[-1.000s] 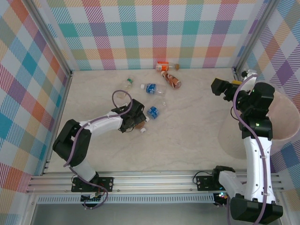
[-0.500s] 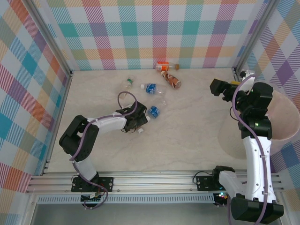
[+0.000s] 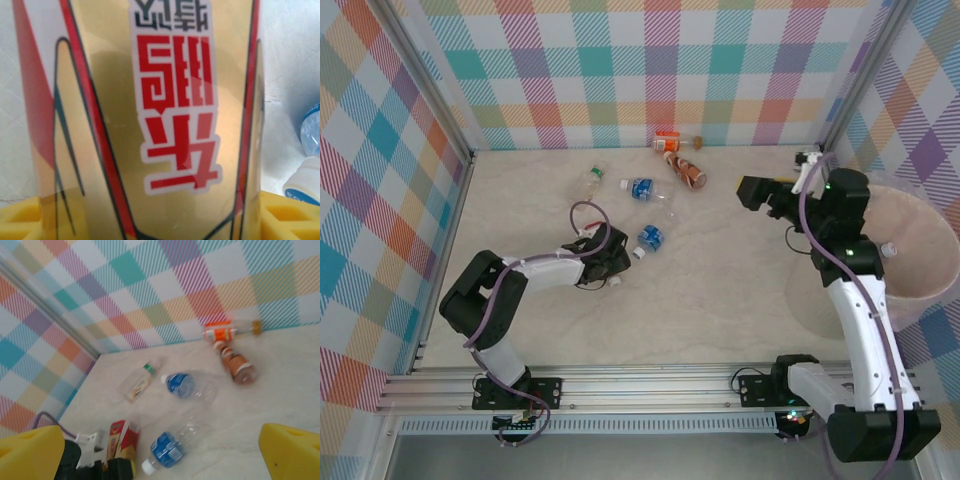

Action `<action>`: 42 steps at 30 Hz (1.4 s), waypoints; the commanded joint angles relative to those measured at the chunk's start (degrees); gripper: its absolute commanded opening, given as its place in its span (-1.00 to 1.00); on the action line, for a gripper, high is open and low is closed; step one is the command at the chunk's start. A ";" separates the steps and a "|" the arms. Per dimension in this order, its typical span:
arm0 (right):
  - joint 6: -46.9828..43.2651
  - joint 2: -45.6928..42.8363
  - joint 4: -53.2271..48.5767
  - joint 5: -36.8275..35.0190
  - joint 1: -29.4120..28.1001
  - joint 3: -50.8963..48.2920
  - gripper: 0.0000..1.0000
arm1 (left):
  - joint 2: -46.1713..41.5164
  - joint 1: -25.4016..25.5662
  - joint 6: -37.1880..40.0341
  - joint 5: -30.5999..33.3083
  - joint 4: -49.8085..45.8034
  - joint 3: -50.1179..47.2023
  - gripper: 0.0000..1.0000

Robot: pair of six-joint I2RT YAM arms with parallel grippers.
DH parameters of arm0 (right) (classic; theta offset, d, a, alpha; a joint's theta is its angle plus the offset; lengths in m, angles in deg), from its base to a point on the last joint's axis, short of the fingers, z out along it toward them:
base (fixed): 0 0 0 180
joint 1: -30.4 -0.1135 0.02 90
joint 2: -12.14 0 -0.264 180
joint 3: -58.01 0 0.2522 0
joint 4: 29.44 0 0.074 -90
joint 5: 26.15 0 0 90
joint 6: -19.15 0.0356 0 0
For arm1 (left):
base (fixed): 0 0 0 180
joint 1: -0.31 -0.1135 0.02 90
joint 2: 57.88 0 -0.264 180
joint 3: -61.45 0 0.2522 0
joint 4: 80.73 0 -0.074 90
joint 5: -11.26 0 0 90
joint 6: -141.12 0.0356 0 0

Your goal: Put the plastic bottles in the bin

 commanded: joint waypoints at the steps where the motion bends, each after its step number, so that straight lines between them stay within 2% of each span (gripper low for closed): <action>1: 0.88 1.18 2.48 -0.06 -4.03 -0.81 0.99 | -3.15 -0.67 2.96 -0.52 3.13 -1.13 0.27; 6: 1.11 3.51 3.27 -3.19 -9.16 -0.56 0.99 | -7.49 -1.64 7.37 -4.05 7.95 -3.33 0.20; 14: 6.73 7.01 4.24 -3.22 -11.52 0.83 0.99 | -16.44 -1.67 16.15 -15.12 12.40 -2.01 0.06; 17: 12.23 8.54 6.77 -0.17 -11.75 0.64 0.99 | -18.43 -1.56 17.31 -21.00 14.25 -0.37 0.05; 22: 16.44 11.79 9.61 9.98 -12.23 2.46 0.99 | -18.57 -0.63 17.48 -31.70 18.47 3.38 0.05; 27: 18.42 14.05 11.34 12.45 -13.52 3.67 0.99 | -16.47 1.72 17.96 -38.51 21.41 8.06 0.06; 31: 22.40 14.43 19.72 17.46 -13.65 1.80 0.99 | -14.34 3.62 19.41 -38.67 20.02 11.66 0.07; 35: 22.96 14.39 15.80 9.78 -14.03 2.17 0.99 | -12.62 5.43 21.36 -35.97 16.76 14.65 0.08; 42: 23.11 16.10 14.13 8.36 -15.01 3.02 0.99 | -11.05 8.00 23.42 -33.49 14.95 16.15 0.08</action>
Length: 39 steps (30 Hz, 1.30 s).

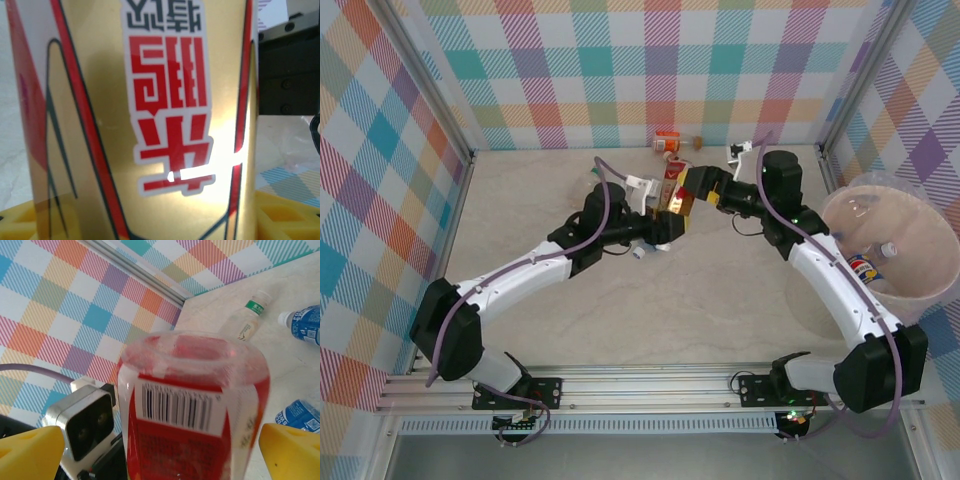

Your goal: Put the plastic bottles in the bin

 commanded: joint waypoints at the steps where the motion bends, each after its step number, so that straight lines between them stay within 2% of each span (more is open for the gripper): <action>1: 0.77 1.01 0.00 -1.35 -0.98 1.66 0.99 | 0.65 1.93 3.11 1.95 -1.87 2.52 0.08; 4: -0.52 1.88 -2.42 -4.50 -2.05 3.31 1.00 | 1.14 2.84 3.87 2.81 -2.60 3.12 0.07; 8: 0.01 3.42 -6.31 -10.01 -2.78 4.07 0.87 | 1.39 3.89 5.22 3.36 -3.36 3.76 0.08; 14: 1.16 4.82 -5.60 -9.66 -2.97 3.81 0.66 | 1.95 4.80 6.59 4.36 -5.48 4.74 0.10; 22: -4.37 1.69 -9.21 -14.11 -2.97 3.56 0.33 | 2.47 4.78 6.36 6.22 -6.86 4.97 0.17; 23: -4.93 1.37 -9.59 -14.65 -2.97 3.54 0.31 | 2.54 4.83 6.29 6.41 -7.14 5.16 0.22; 26: -6.58 0.34 -10.81 -17.05 -2.97 3.55 0.30 | 2.99 4.63 6.33 6.67 -9.44 6.51 0.68; 29: -8.47 -0.63 -12.21 -20.05 -2.90 3.76 0.25 | 2.47 4.44 6.66 6.20 -10.42 6.73 0.98; 35: -13.43 -2.87 -17.05 -26.22 -1.40 5.89 0.15 | -3.16 3.69 6.09 5.92 -4.34 1.11 0.99; 39: -17.66 -5.71 -20.76 -30.46 1.16 8.87 0.14 | -7.72 3.27 4.91 13.12 -2.59 -2.72 0.99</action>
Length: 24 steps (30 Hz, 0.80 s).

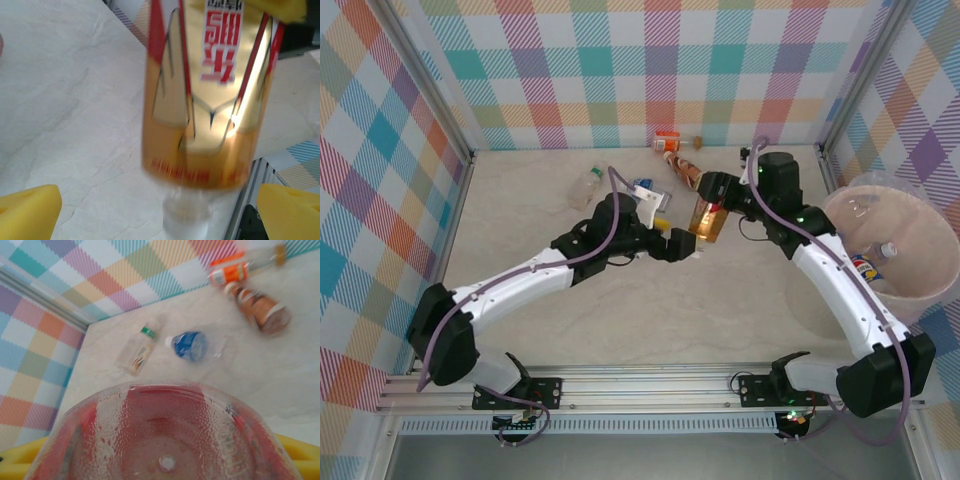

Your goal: Put the plastic bottles in the bin

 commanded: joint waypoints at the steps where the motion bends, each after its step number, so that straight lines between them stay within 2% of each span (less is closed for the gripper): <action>1: -6.32 -4.24 -4.33 -6.08 2.41 4.76 0.15 | -5.46 -0.81 -1.29 7.76 3.86 -2.90 1.00; 3: -9.77 -5.81 -6.91 -10.26 3.28 7.57 0.13 | -7.31 -1.15 -2.09 12.40 3.96 -4.75 0.99; 6: -14.61 -7.72 -9.69 -16.26 4.34 11.59 0.11 | -9.16 -2.01 -3.84 16.12 3.87 -7.04 0.99; 11: -20.24 -9.29 -12.52 -21.95 6.15 17.61 0.08 | -9.91 -2.99 -6.19 18.71 3.09 -8.87 1.00; 17: -26.59 -11.00 -14.77 -39.57 7.81 23.14 0.01 | -9.41 -3.42 -8.55 23.51 0.38 -9.10 0.99; 21: -29.80 -11.25 -17.68 -44.96 9.82 25.08 -0.05 | -9.05 -4.45 -11.96 28.47 -2.63 -9.39 0.99; 24: -31.30 -9.20 -23.39 -50.26 12.33 28.13 -0.05 | -8.83 -5.60 -14.47 29.29 -3.78 -9.97 0.99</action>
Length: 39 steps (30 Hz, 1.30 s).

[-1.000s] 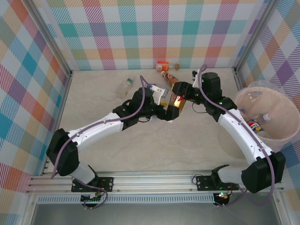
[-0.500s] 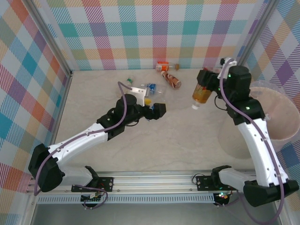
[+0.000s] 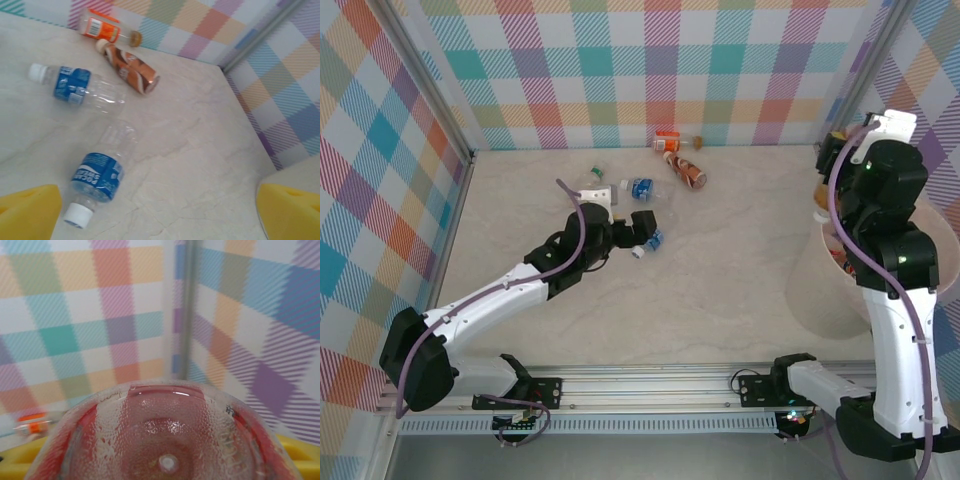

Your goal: Put the plastic bottles in the bin

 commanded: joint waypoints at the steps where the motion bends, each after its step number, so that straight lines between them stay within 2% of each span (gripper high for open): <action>1: -4.12 1.25 -6.29 -8.85 2.92 3.16 -0.05 | 0.12 -1.59 -4.05 3.70 -2.62 -1.10 0.99; 6: -4.64 1.36 -11.35 -9.54 8.06 5.78 -0.03 | 1.35 -2.73 -4.95 3.21 -5.43 0.36 0.99; 9: -6.72 1.48 -11.98 -12.93 9.73 5.99 -0.03 | 2.55 -3.04 -4.88 2.64 -6.91 1.88 0.99; 15: -9.35 -0.15 -10.20 -14.71 16.67 -0.02 -0.01 | 5.74 -3.33 -5.31 0.62 -7.57 4.59 0.99; 17: -8.66 -0.29 -10.51 -14.62 19.77 -2.62 0.19 | 6.88 -3.41 -5.43 -0.07 -7.98 5.56 0.99; 21: -3.00 2.95 -18.16 -14.17 25.27 -5.43 0.93 | 8.32 -3.39 -5.84 -1.02 -8.52 6.54 0.99; 22: -2.40 4.05 -19.56 -14.25 25.94 -5.56 0.99 | 8.47 -3.40 -6.08 -1.03 -8.59 6.54 0.99; 27: -0.38 4.65 -18.44 -14.11 26.33 -4.87 0.99 | 8.26 -3.39 -6.80 -0.55 -9.30 5.81 0.99; 32: 0.63 4.19 -17.76 -10.60 26.29 -4.60 0.99 | 7.52 -3.48 -7.29 0.90 -9.21 4.22 0.99; 36: 1.74 4.81 -18.74 -6.36 26.33 -4.40 0.99 | 7.87 -3.65 -7.88 1.62 -10.06 4.32 0.99; 39: 3.23 5.16 -19.21 -0.07 26.38 -3.85 0.99 | 8.07 -3.75 -8.70 2.96 -11.04 4.17 0.99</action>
